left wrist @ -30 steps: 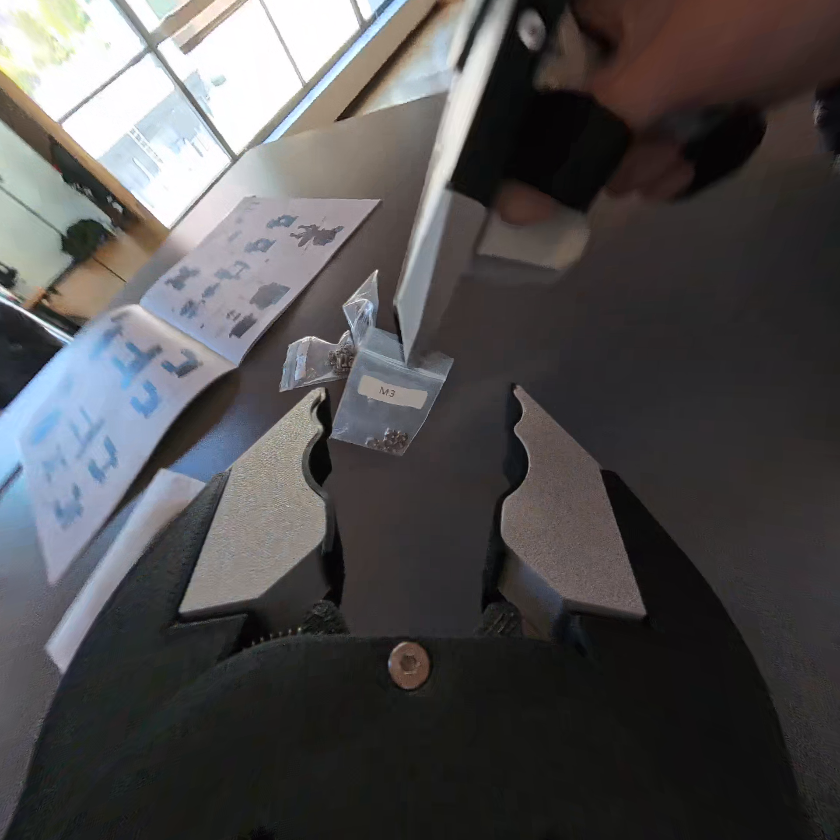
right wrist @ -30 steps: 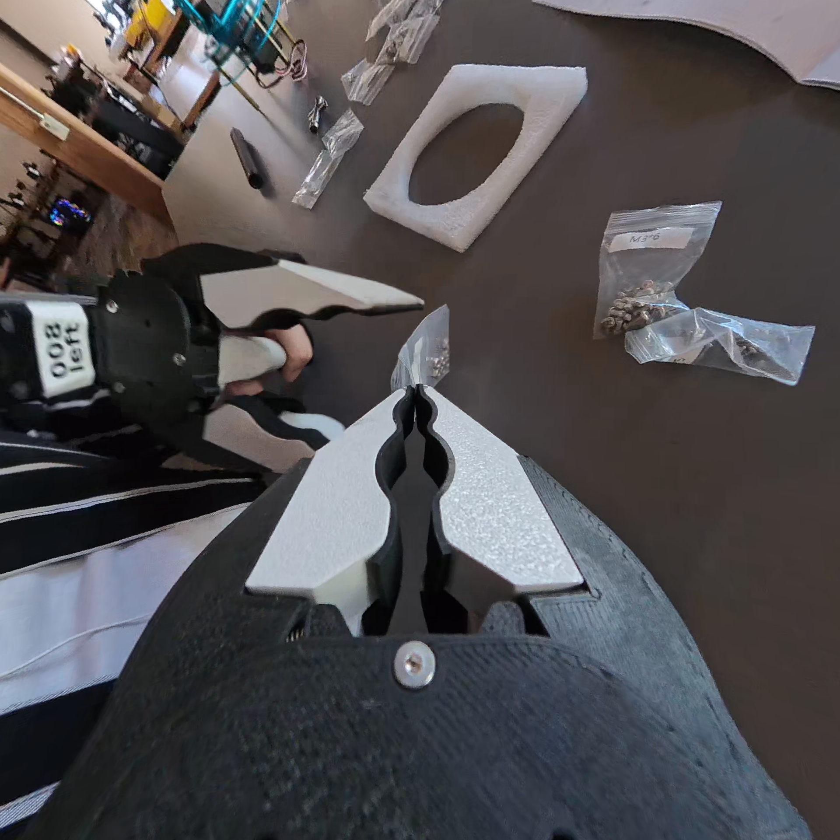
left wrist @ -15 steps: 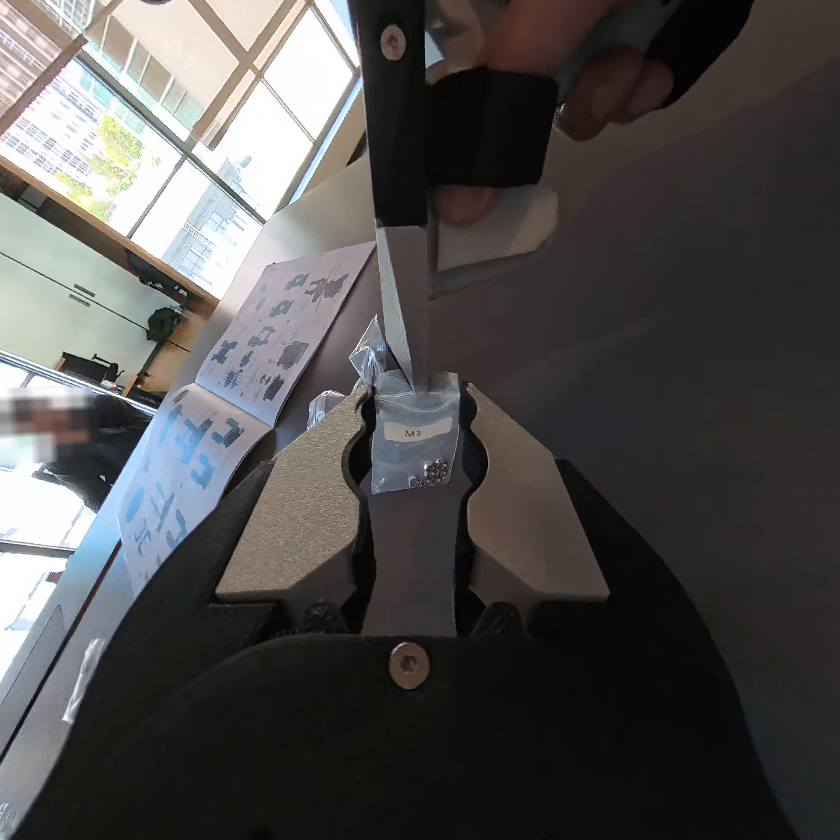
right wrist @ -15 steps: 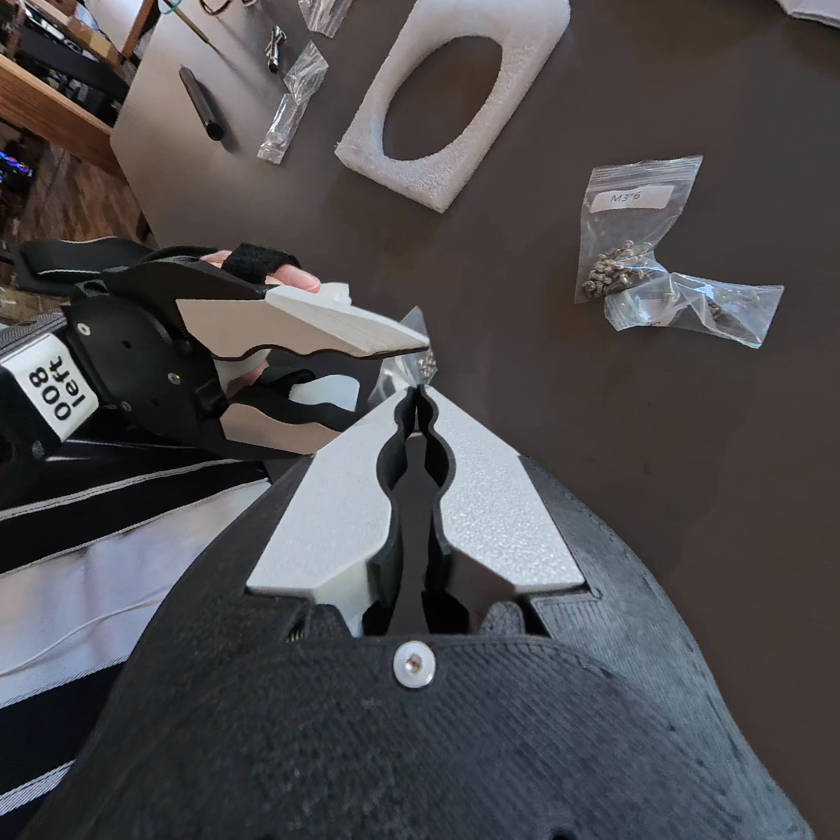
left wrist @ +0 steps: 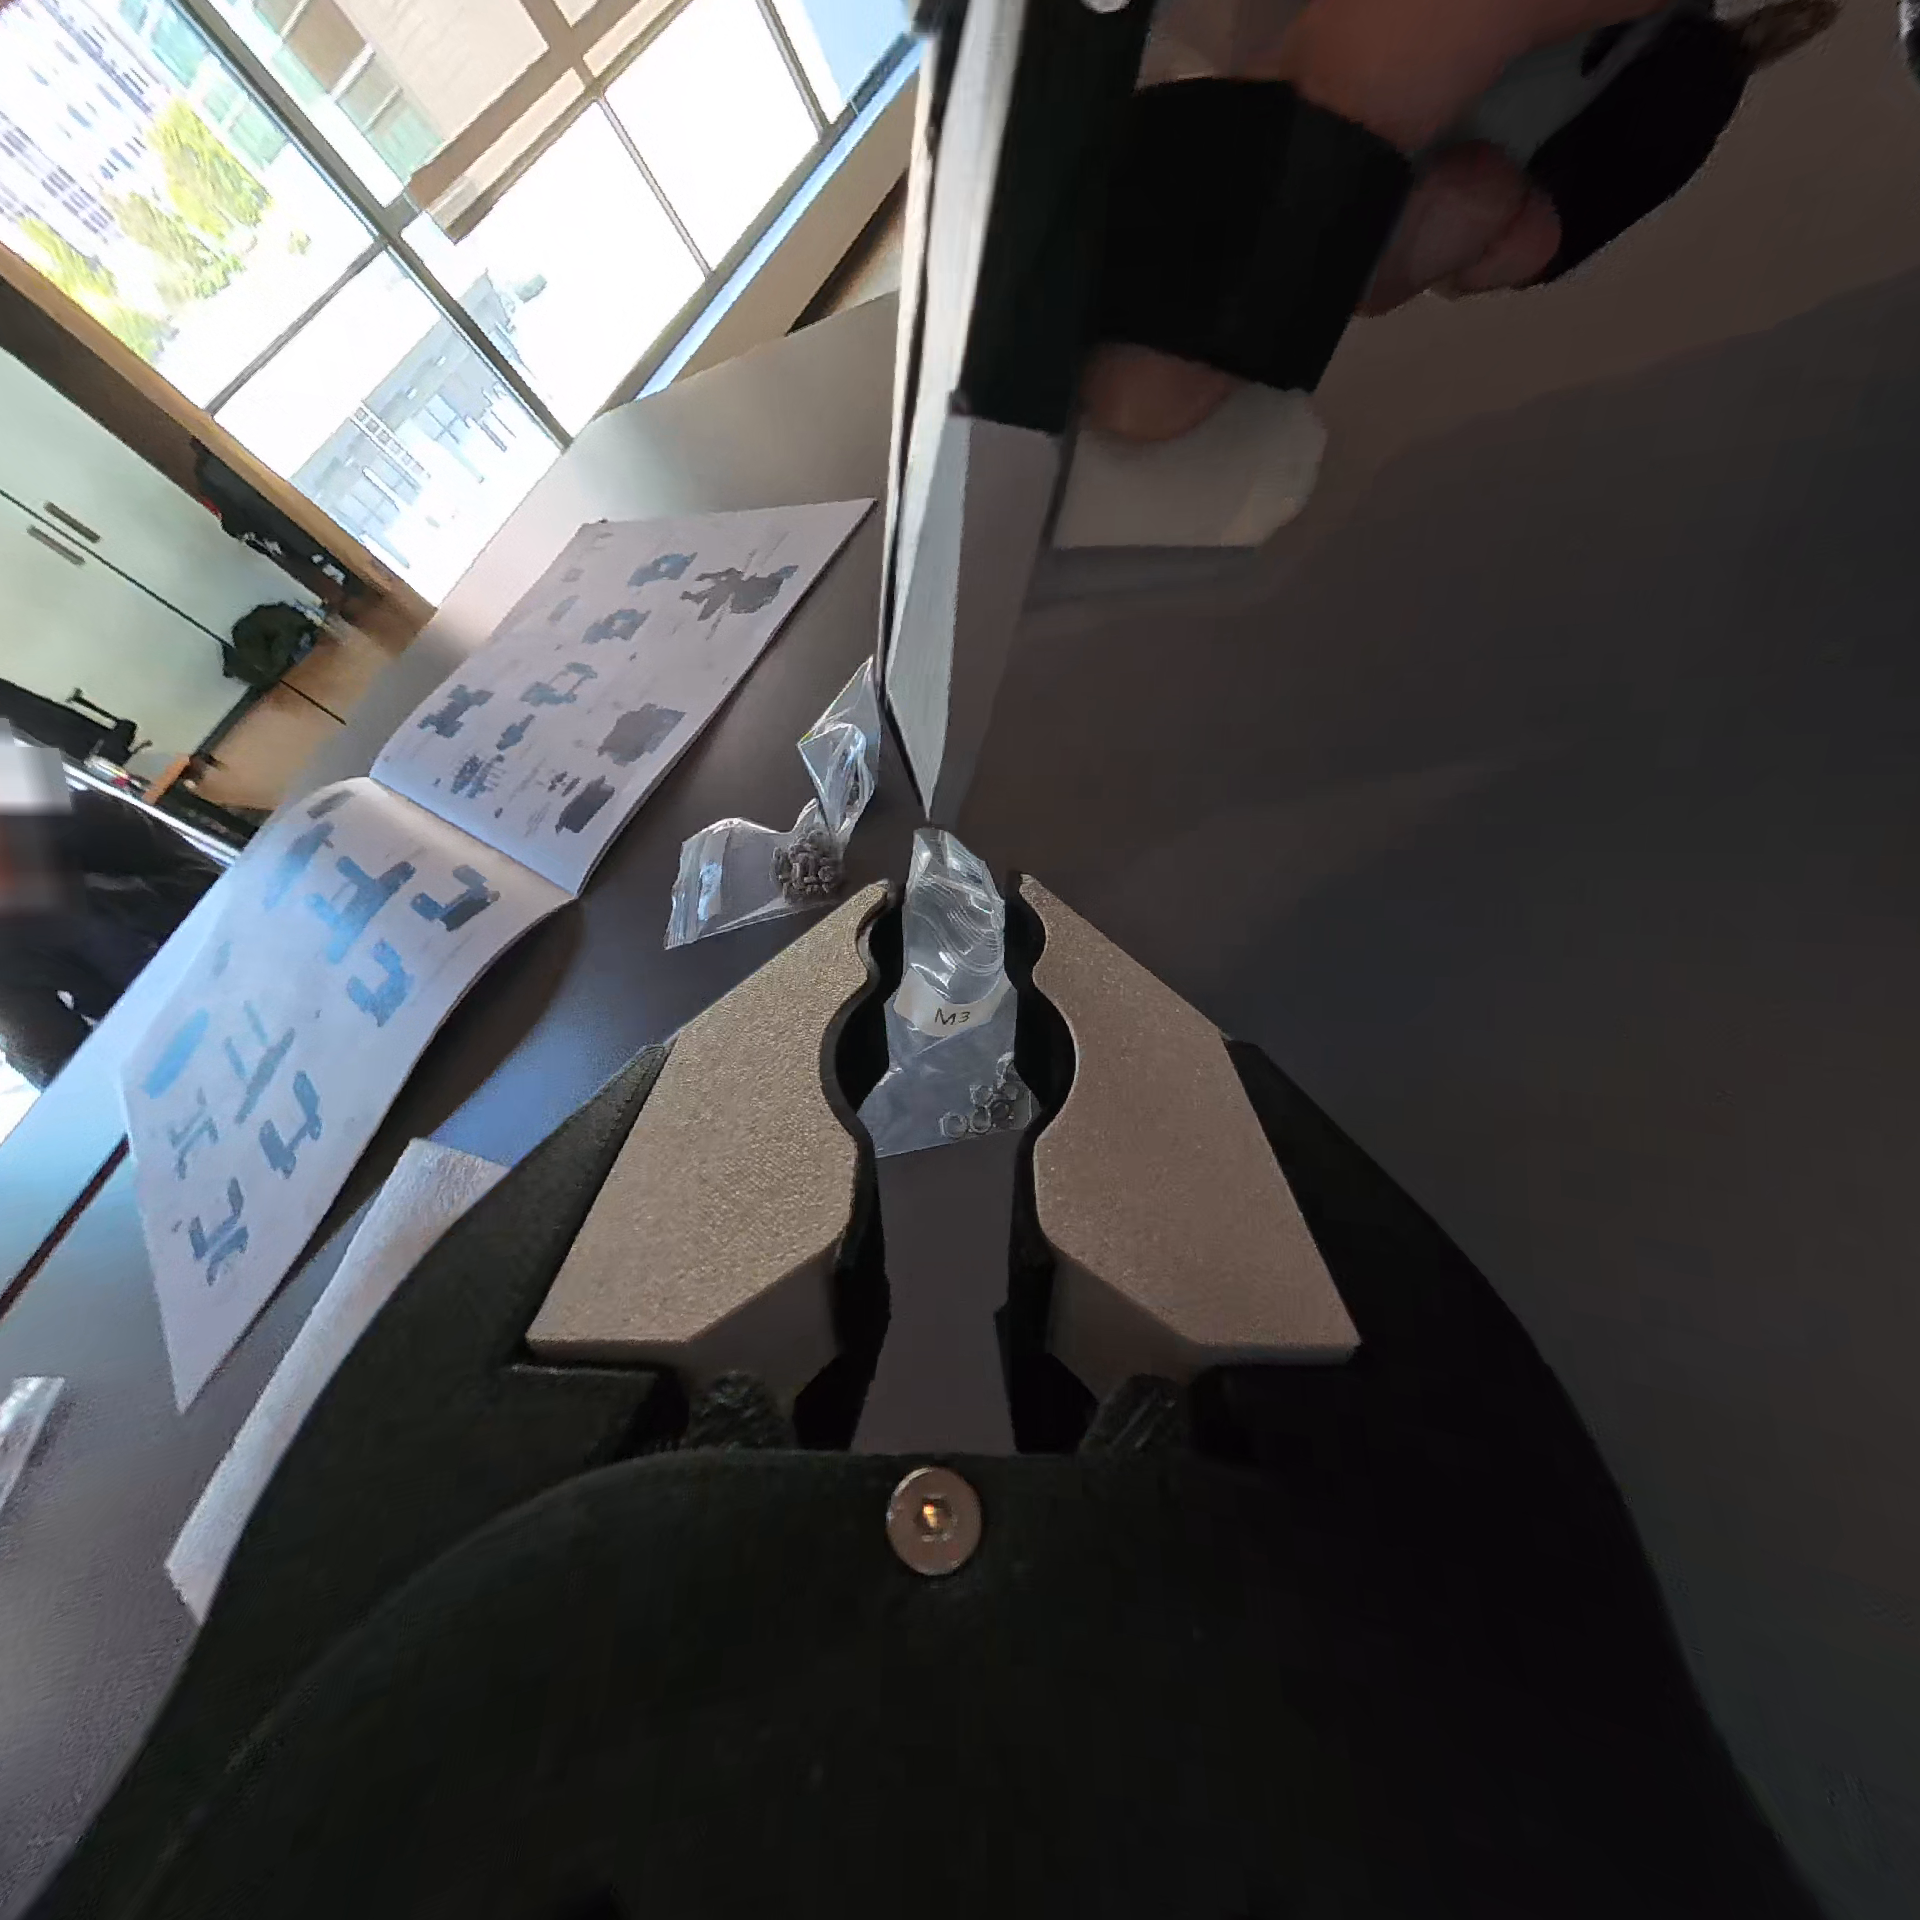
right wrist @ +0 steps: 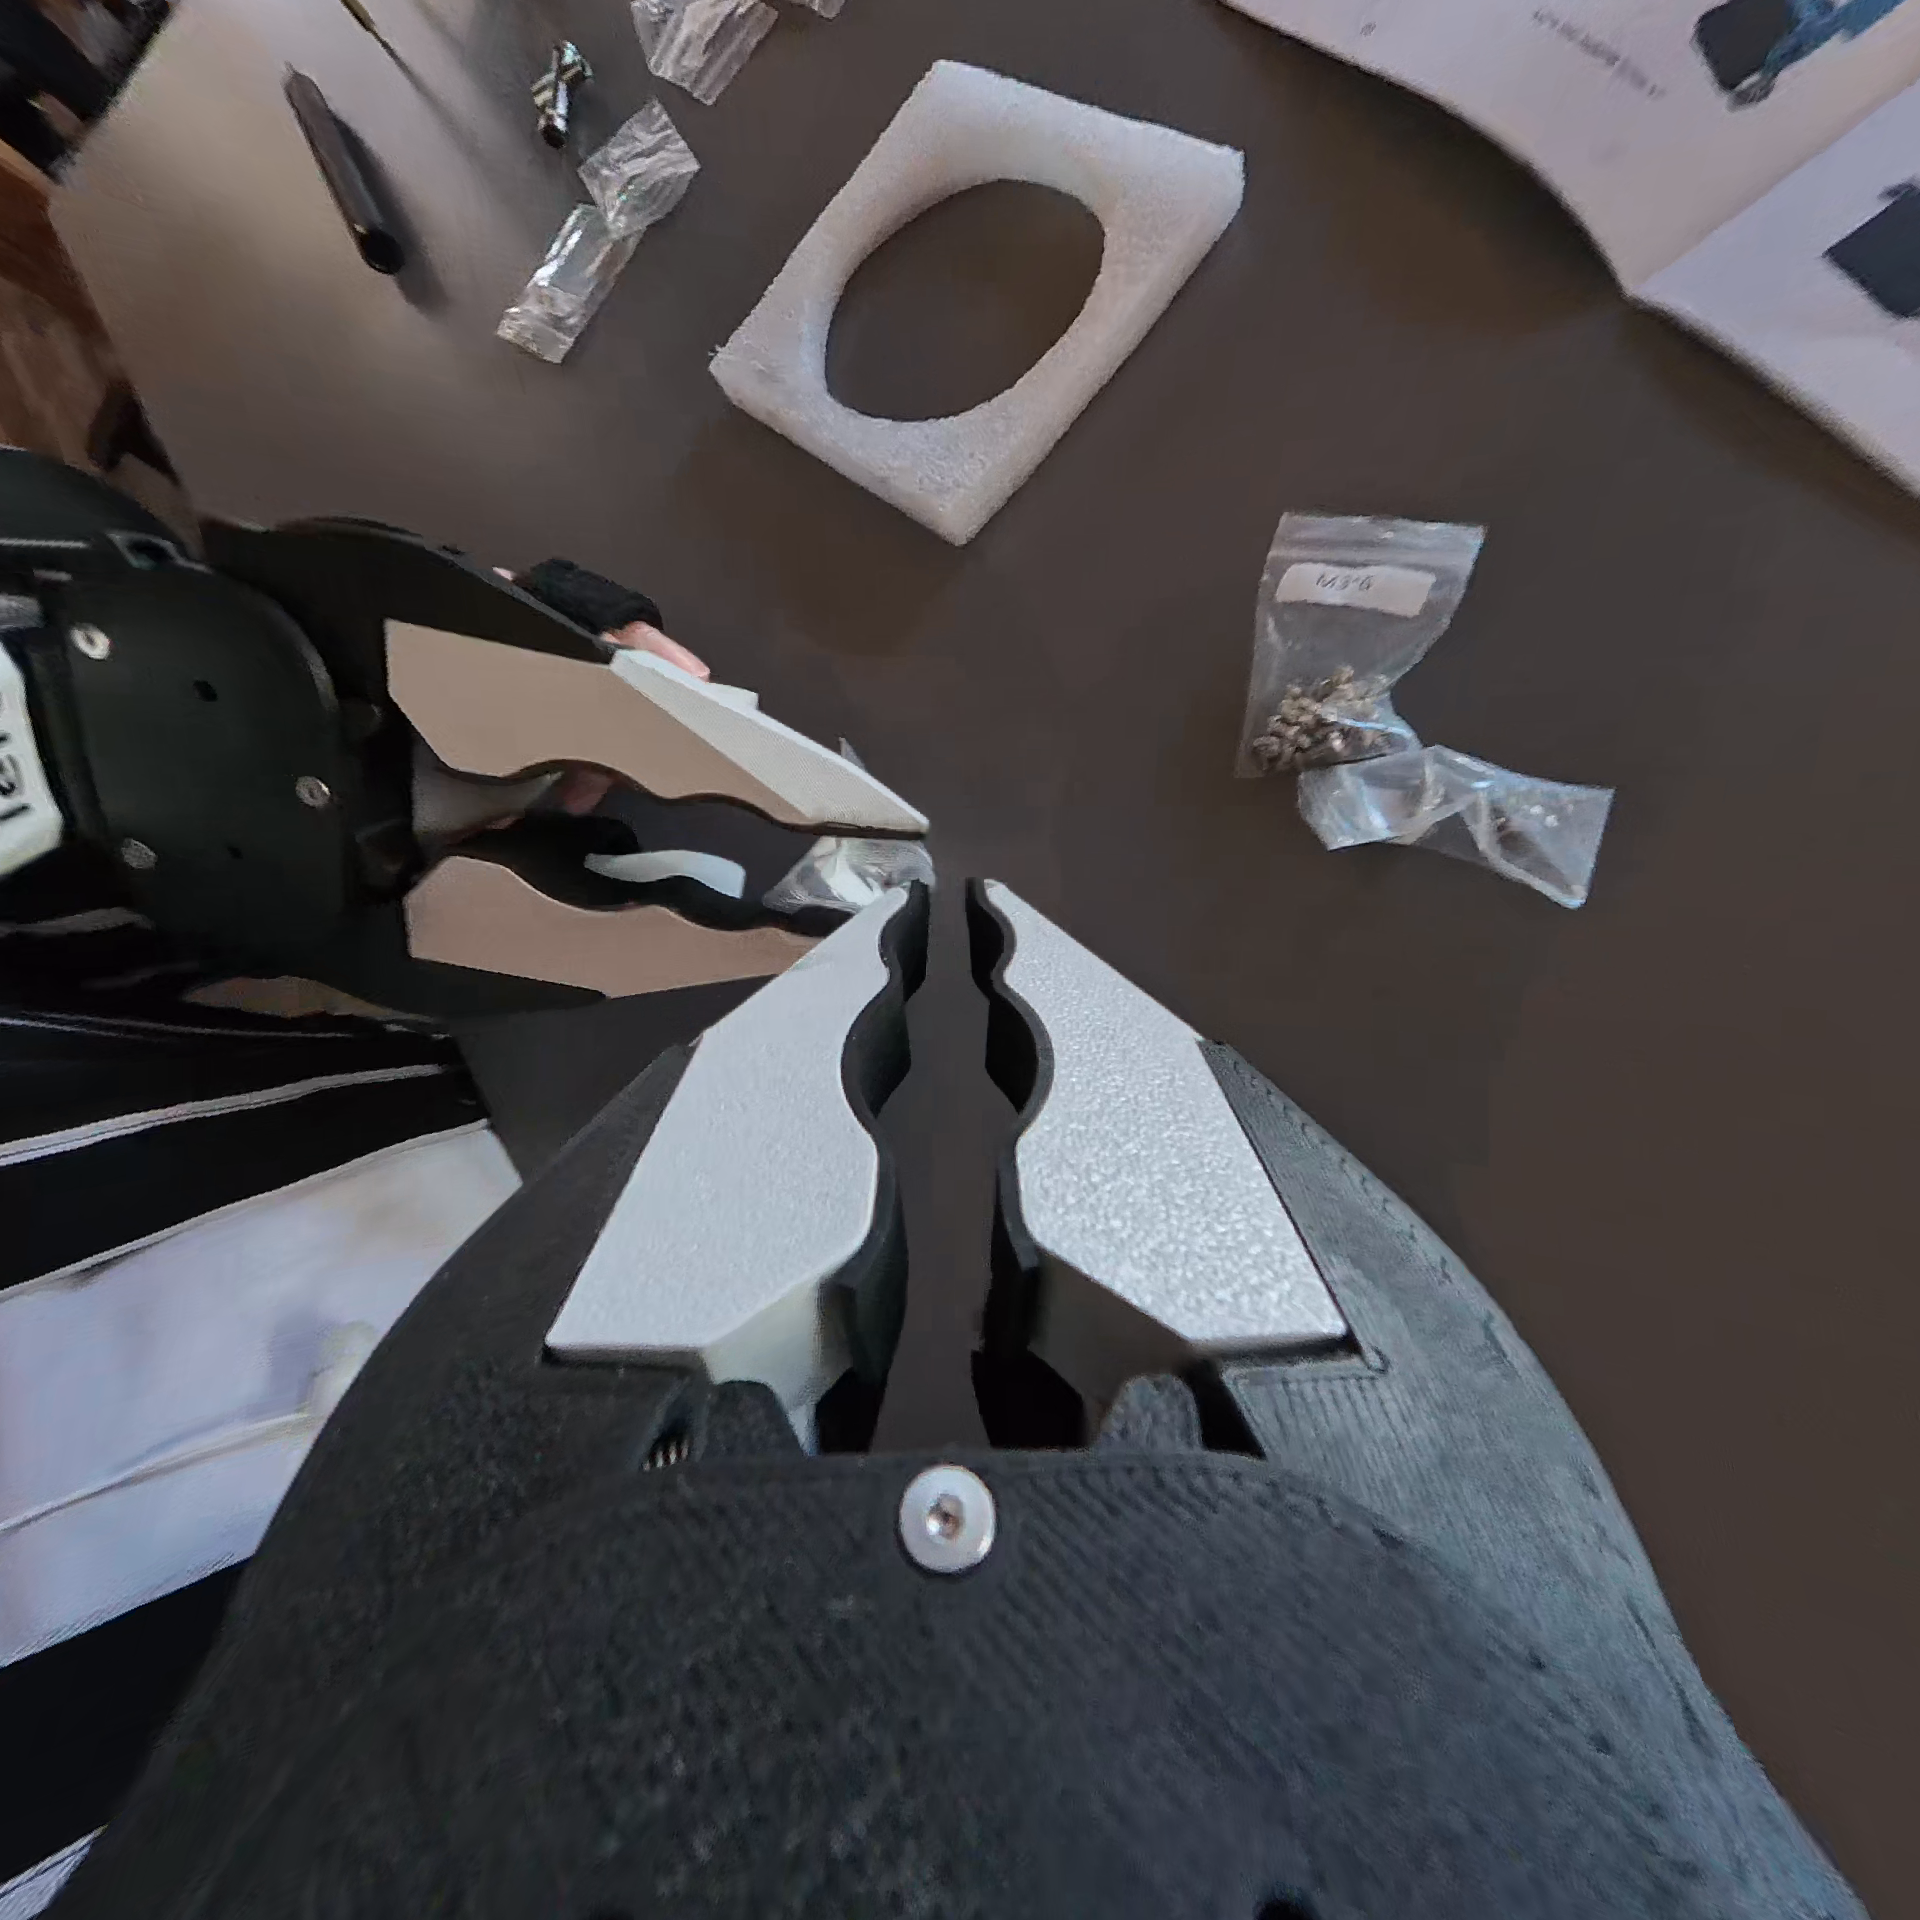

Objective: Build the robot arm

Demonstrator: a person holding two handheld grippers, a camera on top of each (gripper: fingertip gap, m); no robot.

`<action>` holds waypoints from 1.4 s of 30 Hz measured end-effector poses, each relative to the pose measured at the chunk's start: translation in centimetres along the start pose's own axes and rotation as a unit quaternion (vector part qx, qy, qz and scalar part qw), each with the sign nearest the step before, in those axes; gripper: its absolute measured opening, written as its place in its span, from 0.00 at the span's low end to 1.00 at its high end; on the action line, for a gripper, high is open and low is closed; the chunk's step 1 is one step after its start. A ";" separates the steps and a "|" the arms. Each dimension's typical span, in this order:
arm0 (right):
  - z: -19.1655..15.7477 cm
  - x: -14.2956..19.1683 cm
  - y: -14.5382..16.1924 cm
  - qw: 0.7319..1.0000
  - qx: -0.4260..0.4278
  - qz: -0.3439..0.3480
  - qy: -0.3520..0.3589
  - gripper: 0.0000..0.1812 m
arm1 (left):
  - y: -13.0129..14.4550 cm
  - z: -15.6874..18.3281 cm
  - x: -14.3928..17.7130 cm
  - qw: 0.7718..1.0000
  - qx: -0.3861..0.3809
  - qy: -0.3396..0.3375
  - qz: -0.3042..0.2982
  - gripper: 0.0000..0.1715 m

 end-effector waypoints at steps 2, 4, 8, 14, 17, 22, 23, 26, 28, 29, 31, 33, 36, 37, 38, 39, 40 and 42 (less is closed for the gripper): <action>0.1 0.4 -0.3 0.999 0.018 0.006 0.036 0.05 | 0.2 -0.4 0.0 1.000 0.024 0.009 0.000 0.10; 0.2 0.9 -0.5 0.996 0.031 0.014 0.077 0.07 | 0.5 -0.9 0.0 0.999 0.048 0.015 0.000 0.10; 0.8 1.7 -0.8 0.983 0.061 0.028 0.174 0.11 | 1.0 -1.9 0.1 0.996 0.082 0.017 -0.005 0.10; 1.2 2.0 -0.8 0.966 0.085 0.033 0.241 0.13 | 1.5 -2.9 0.3 0.993 0.117 0.016 -0.010 0.09; 1.2 1.9 -0.8 0.964 0.090 0.027 0.248 0.13 | 1.7 -3.0 0.3 0.993 0.119 0.012 -0.016 0.09; 1.2 1.5 -0.6 0.965 0.096 0.017 0.245 0.13 | 1.7 -3.1 0.3 0.993 0.120 0.010 -0.020 0.09; 1.2 1.3 -0.6 0.966 0.097 0.016 0.238 0.13 | 1.7 -3.1 0.3 0.992 0.122 0.011 -0.020 0.09; 1.8 0.9 0.1 0.974 0.084 0.016 0.209 0.15 | 1.7 -3.5 0.2 0.991 0.132 0.012 -0.027 0.09; 2.5 0.5 0.7 0.979 0.076 0.023 0.188 0.15 | 1.6 -3.9 0.2 0.990 0.138 0.012 -0.034 0.09; 2.9 0.3 1.1 0.981 0.069 0.025 0.178 0.16 | 1.6 -4.1 0.2 0.989 0.140 0.010 -0.037 0.09; 3.5 -0.1 1.7 0.985 0.056 0.023 0.159 0.18 | 1.5 -4.5 0.3 0.989 0.142 0.004 -0.045 0.09; 3.9 -0.3 1.9 0.986 0.051 0.025 0.157 0.18 | 1.5 -4.8 0.3 0.988 0.144 -0.002 -0.051 0.09; 4.2 -0.2 2.0 0.982 0.058 0.031 0.177 0.18 | 1.6 -4.9 0.3 0.987 0.148 -0.006 -0.055 0.09; 4.3 0.0 1.9 0.980 0.061 0.035 0.186 0.18 | 1.7 -4.9 0.3 0.987 0.148 -0.007 -0.056 0.09; 4.3 0.2 1.8 0.977 0.063 0.040 0.198 0.18 | 1.7 -4.9 0.2 0.987 0.148 -0.007 -0.058 0.08; 4.6 0.7 1.6 0.972 0.061 0.045 0.224 0.18 | 1.7 -5.0 0.2 0.987 0.148 -0.008 -0.061 0.08; 5.1 1.4 1.4 0.961 0.062 0.048 0.266 0.18 | 1.7 -5.0 0.1 0.987 0.148 -0.009 -0.064 0.08; 6.0 3.7 0.4 0.924 0.077 0.056 0.371 0.17 | 1.7 -5.1 0.0 0.986 0.150 -0.011 -0.068 0.08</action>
Point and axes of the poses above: each gripper's, where its closed fingertips meet, x back along the fingers, y out of its underside, z = x × y across the jaws, the point moved 7 cm from there along x, back along the fingers, and after that the axes turned 12 degrees about -z, right-handed, at the moved point
